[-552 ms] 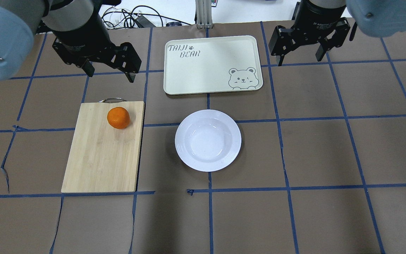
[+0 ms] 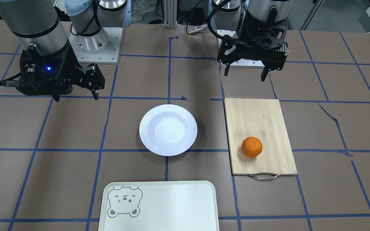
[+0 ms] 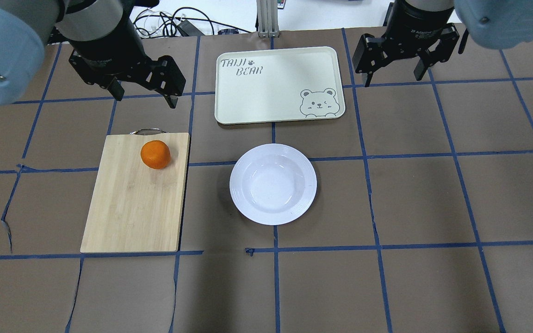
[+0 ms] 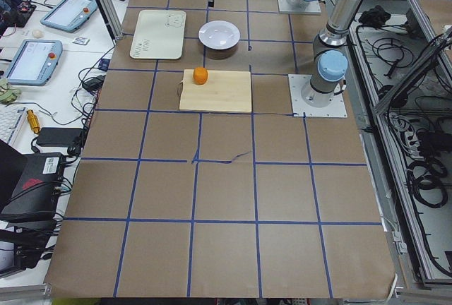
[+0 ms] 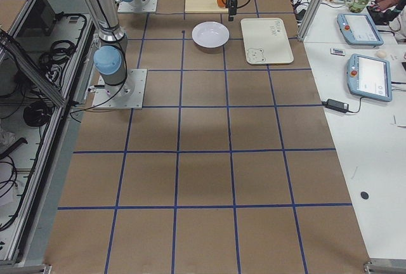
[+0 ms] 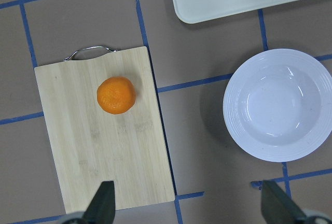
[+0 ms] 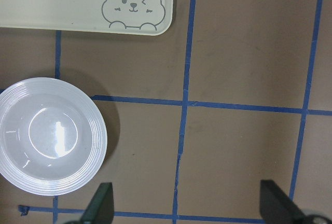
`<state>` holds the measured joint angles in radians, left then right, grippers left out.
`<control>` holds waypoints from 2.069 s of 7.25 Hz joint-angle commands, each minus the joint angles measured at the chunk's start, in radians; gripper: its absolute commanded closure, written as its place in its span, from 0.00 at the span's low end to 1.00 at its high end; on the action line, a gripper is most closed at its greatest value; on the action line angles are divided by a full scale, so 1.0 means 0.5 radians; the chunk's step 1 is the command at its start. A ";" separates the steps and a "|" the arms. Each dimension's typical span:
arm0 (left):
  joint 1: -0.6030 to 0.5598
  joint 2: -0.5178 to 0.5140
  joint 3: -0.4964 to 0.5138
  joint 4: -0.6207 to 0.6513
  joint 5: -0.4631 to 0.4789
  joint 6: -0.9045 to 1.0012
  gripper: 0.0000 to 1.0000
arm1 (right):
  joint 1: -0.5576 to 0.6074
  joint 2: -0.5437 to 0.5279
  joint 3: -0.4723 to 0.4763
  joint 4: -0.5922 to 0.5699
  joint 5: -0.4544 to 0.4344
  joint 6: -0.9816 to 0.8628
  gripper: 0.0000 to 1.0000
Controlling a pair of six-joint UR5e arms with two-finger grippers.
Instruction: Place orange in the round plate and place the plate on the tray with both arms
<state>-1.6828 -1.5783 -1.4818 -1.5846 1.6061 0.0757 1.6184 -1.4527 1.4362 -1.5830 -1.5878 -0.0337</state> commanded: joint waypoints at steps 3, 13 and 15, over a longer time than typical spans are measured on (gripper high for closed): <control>0.000 0.000 0.000 0.000 0.000 -0.001 0.00 | 0.000 0.000 -0.001 0.000 0.000 0.000 0.00; 0.009 -0.006 0.000 0.000 0.000 0.002 0.00 | 0.000 0.000 -0.001 0.000 0.003 -0.003 0.00; 0.012 -0.162 -0.049 0.003 0.009 -0.010 0.00 | 0.000 0.003 -0.001 -0.003 0.006 -0.003 0.00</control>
<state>-1.6777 -1.6133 -1.4887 -1.5856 1.6078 0.0759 1.6183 -1.4524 1.4367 -1.5834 -1.5860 -0.0344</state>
